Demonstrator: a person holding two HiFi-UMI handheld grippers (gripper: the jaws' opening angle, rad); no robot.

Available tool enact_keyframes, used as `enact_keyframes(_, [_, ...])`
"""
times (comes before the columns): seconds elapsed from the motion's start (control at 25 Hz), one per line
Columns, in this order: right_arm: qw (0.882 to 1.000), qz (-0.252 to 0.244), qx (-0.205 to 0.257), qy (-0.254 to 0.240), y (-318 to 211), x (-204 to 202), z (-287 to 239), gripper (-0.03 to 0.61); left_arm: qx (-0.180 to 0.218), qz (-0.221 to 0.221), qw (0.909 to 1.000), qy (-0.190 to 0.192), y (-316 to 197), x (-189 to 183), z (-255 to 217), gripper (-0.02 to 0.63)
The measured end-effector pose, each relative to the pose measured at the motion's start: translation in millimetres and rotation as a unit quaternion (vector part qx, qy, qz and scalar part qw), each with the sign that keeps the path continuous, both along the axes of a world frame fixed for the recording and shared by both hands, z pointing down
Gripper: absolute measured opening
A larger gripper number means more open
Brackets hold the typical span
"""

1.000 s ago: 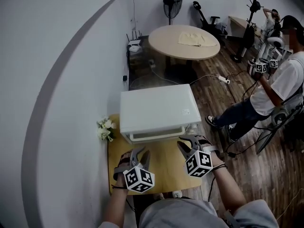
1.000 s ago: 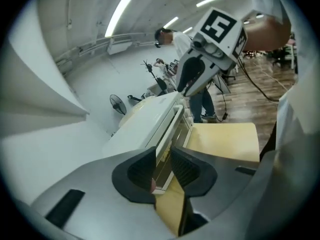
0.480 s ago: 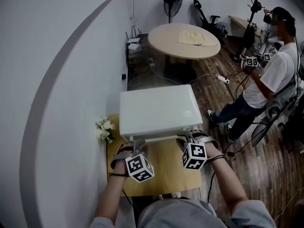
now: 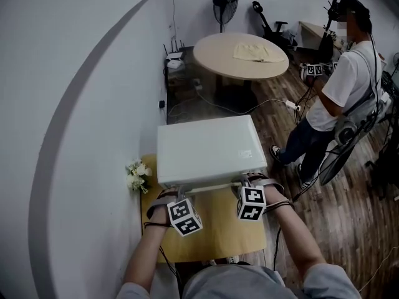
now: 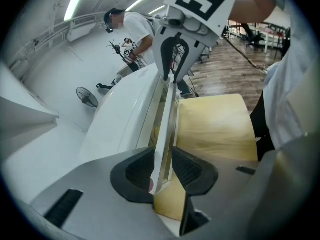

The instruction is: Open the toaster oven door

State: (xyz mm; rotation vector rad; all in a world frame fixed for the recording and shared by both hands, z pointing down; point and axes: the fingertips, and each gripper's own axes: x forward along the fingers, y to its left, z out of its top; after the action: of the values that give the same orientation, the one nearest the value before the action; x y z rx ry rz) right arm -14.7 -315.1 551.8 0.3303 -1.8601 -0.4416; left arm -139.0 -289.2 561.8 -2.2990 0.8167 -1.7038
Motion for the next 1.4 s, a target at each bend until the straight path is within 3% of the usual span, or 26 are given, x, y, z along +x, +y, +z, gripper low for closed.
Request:
enact_keyframes(0.36, [0.999,-0.012,-0.043,0.032,5,2,6,0.054,-0.024,0.008,0.9997,0.003,-5,3,3,0.094])
enact_keyframes(0.72, [0.998,-0.002,-0.055,0.015,11,3,8,0.046,-0.02,-0.002,0.9998,0.009,1,3,3,0.086])
enact_keyframes(1.0, [0.998,-0.008,-0.061,-0.006,29,6,15,0.047,-0.012,-0.034,0.9982,0.049,19,4,10,0.087])
enact_keyframes(1.24, [0.998,-0.016,-0.064,-0.011,45,8,20,0.048,-0.001,-0.049,0.9973,0.054,34,6,15,0.091])
enact_keyframes(1.4, [0.997,-0.012,-0.065,-0.028,56,10,26,0.047,0.006,-0.069,0.994,0.085,44,7,19,0.094])
